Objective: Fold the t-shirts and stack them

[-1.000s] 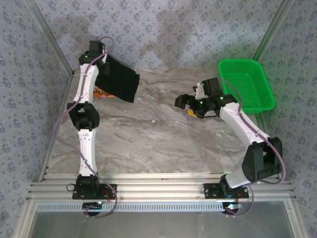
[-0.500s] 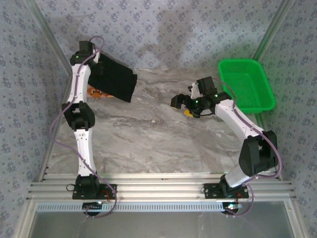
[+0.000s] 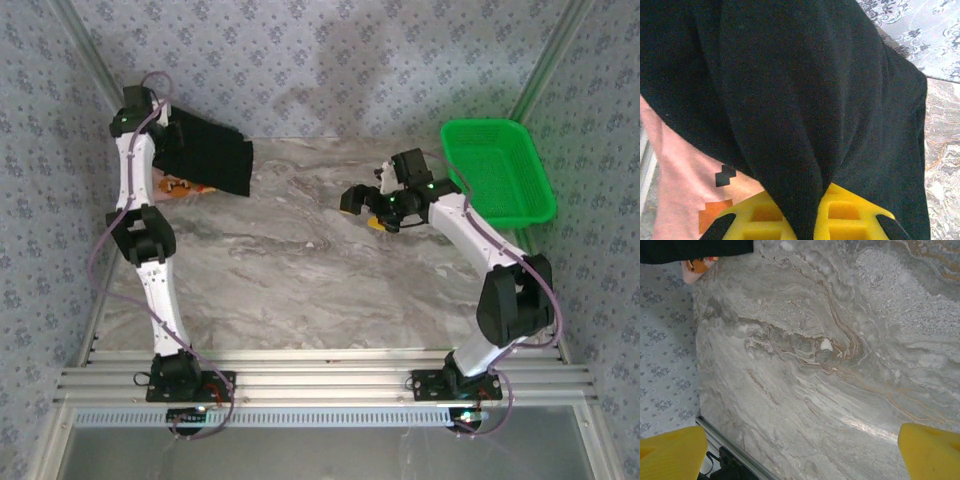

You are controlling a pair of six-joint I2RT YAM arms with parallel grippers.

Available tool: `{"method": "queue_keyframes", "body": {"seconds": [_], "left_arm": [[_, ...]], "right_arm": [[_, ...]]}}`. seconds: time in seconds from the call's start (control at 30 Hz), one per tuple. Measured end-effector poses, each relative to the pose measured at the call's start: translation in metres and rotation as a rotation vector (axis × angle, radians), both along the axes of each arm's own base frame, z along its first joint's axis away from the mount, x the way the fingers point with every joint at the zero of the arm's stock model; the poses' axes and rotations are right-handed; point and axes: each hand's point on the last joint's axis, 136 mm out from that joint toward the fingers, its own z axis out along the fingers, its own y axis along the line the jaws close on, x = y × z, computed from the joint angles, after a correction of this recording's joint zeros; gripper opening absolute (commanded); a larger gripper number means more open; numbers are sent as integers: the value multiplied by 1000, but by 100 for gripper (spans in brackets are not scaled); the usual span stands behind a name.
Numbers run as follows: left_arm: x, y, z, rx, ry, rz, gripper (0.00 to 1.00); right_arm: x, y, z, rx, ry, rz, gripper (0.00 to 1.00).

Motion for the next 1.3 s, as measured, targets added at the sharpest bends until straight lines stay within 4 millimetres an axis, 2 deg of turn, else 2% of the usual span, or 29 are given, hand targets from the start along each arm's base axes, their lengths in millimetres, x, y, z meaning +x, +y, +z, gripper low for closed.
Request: {"method": "queue_keyframes", "body": {"seconds": [0.1, 0.17, 0.33, 0.43, 0.53, 0.8, 0.97, 1.13, 1.3], "left_arm": [[1, -5, -7, -38, 6, -12, 2], [3, -17, -7, -51, 5, -33, 2], [10, -47, 3, -58, -29, -69, 2], [11, -56, 10, -61, -44, -80, 2], [10, -54, 19, -57, -59, -77, 2], [3, -46, 63, -32, -138, -59, 3], [1, -47, 84, -26, -180, -60, 2], [-1, -44, 93, -25, -201, -62, 3], [-3, -27, 93, -35, -201, -46, 3]], "right_arm": [[-1, 2, -4, -7, 17, 5, 100], [-1, 3, -5, -11, 18, 7, 100], [-1, 3, -5, -14, 19, 6, 100], [-2, 2, -5, -15, 22, 6, 100], [-3, 2, -2, -13, 15, 5, 100], [-3, 2, 2, -9, 5, 5, 100], [-4, 3, 2, -6, 10, 3, 100], [-4, 4, 2, -5, 13, 2, 100], [-4, 4, 2, -4, 15, 0, 100]]}}
